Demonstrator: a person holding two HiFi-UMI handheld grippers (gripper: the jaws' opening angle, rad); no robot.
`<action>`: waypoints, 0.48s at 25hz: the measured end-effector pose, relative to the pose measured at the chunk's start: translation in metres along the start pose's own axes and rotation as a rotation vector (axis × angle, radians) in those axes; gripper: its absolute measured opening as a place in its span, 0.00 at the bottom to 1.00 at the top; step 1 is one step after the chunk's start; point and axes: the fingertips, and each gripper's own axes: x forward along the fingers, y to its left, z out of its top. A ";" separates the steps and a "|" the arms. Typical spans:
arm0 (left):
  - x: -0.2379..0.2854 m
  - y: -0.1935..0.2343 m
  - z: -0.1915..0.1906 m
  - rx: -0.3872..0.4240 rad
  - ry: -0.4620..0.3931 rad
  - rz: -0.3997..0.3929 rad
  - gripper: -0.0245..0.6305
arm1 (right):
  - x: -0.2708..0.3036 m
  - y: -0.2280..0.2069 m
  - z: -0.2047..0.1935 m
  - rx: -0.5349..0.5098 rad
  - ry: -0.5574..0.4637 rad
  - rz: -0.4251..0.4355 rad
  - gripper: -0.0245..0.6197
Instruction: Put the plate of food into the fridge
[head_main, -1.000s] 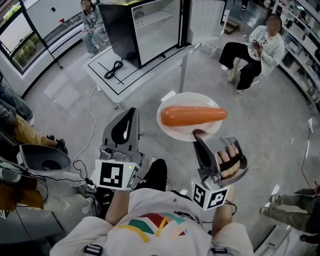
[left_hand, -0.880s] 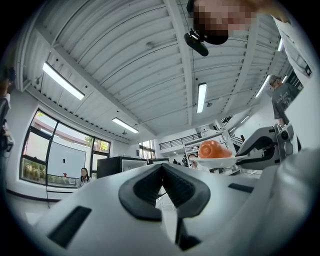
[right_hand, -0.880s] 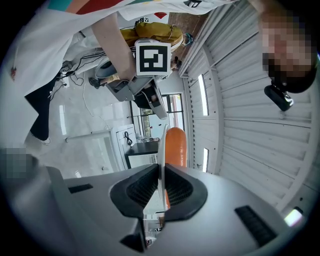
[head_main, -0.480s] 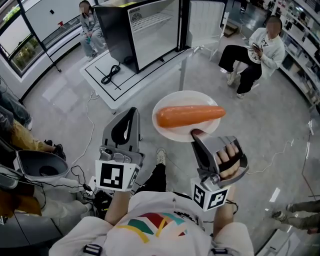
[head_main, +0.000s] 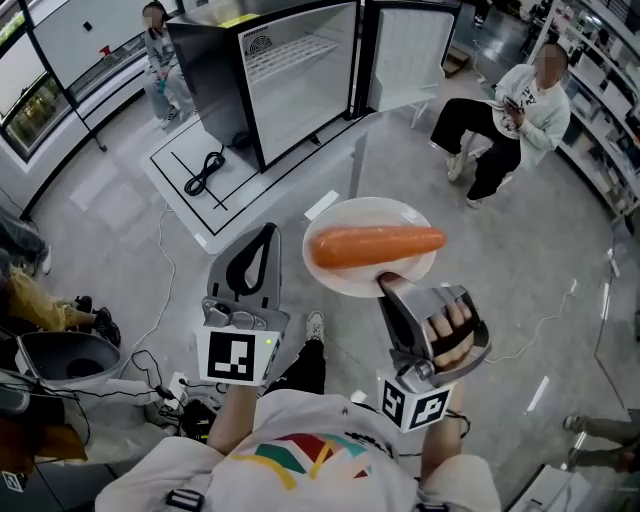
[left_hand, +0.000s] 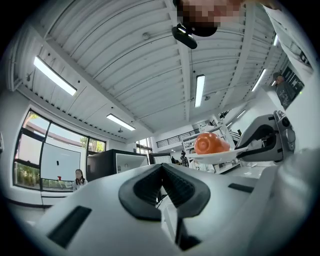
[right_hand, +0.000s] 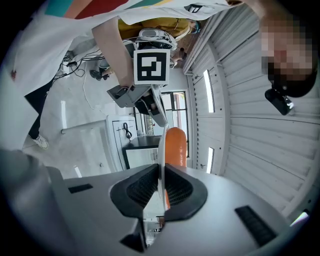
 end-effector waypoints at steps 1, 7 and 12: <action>0.013 0.006 -0.003 -0.005 -0.002 -0.004 0.04 | 0.013 -0.001 -0.005 -0.002 0.002 0.005 0.09; 0.092 0.053 -0.022 -0.043 -0.026 -0.016 0.04 | 0.107 -0.014 -0.031 -0.015 0.001 0.004 0.09; 0.155 0.092 -0.034 -0.057 -0.042 -0.020 0.04 | 0.183 -0.023 -0.050 -0.029 -0.004 -0.003 0.09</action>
